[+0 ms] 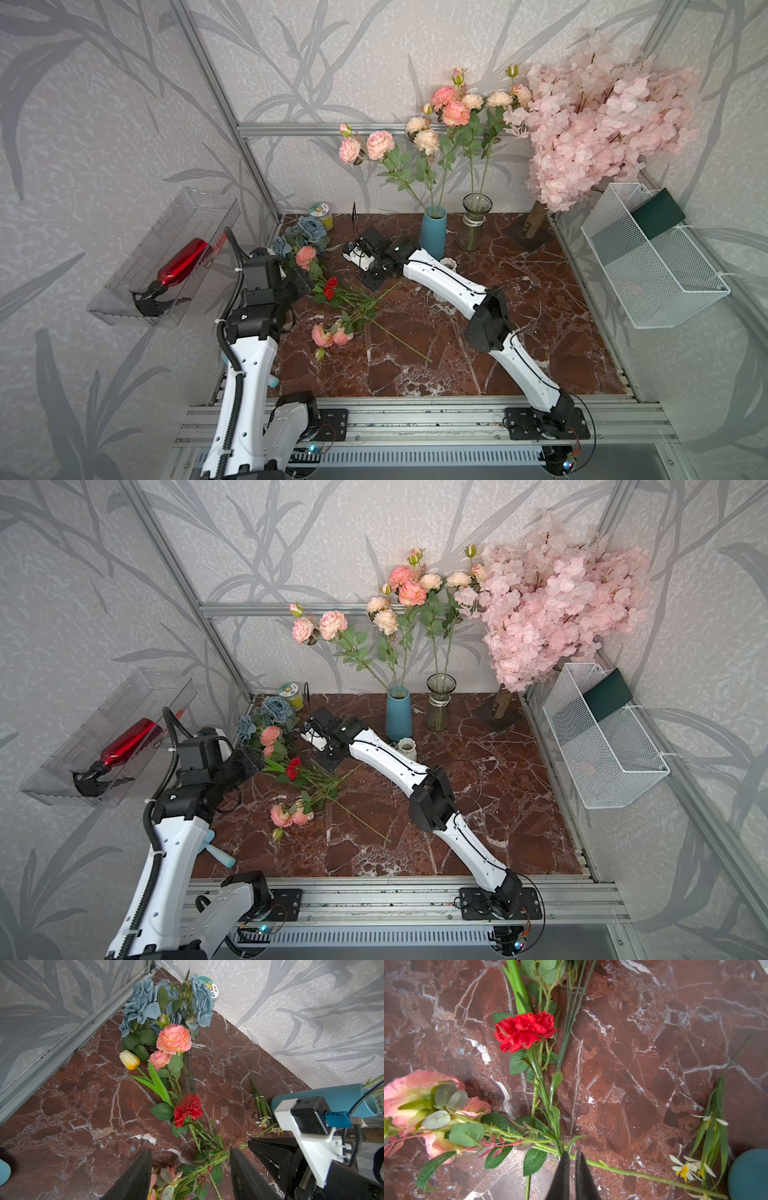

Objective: Place the pink flowers into the vase
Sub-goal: Place the flower at the center of the board.

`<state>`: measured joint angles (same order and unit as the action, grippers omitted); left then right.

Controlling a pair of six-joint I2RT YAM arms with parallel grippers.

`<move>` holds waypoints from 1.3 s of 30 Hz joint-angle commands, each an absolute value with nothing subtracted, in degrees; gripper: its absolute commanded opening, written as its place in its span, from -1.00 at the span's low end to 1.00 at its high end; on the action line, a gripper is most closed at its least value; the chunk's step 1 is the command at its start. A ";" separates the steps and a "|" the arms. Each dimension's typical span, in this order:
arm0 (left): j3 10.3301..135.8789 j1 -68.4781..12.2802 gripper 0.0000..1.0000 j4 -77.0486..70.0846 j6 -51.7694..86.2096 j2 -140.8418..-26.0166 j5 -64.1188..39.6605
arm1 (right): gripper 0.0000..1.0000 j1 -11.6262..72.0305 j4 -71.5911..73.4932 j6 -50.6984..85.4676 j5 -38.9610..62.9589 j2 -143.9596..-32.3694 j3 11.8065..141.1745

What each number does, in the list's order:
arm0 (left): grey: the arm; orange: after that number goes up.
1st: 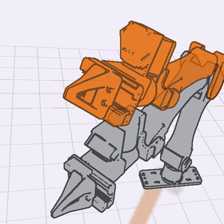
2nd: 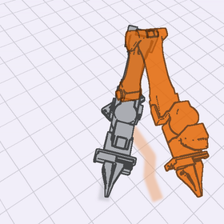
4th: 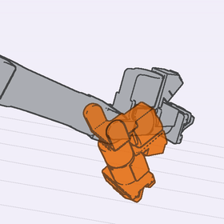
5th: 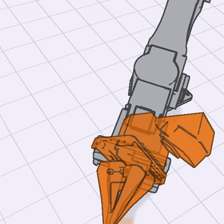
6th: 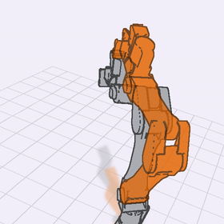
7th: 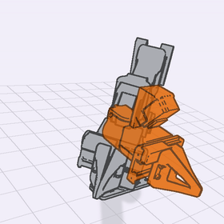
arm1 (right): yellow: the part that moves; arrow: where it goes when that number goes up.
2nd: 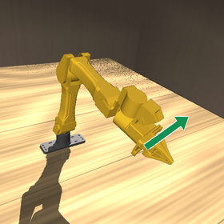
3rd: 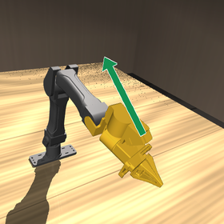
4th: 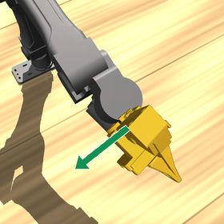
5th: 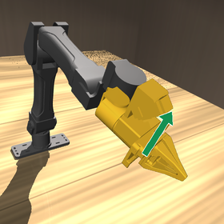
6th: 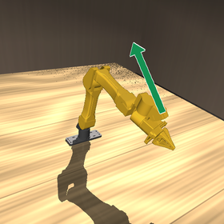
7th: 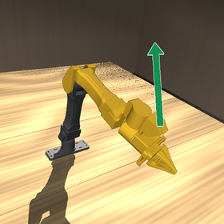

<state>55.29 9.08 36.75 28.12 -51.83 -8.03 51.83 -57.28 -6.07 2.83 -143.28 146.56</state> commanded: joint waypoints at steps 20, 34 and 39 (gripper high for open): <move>54.90 9.73 0.22 36.15 28.47 -51.24 -7.82 | -0.37 52.29 -60.80 -7.99 9.95 -146.77 148.63; 54.94 9.78 0.22 36.19 28.44 -51.42 -7.90 | -0.37 52.29 -61.02 -9.28 7.61 -152.37 153.86; 54.93 9.97 0.22 36.21 28.48 -51.31 -7.82 | -0.39 53.27 -58.59 -12.26 5.20 -144.66 144.33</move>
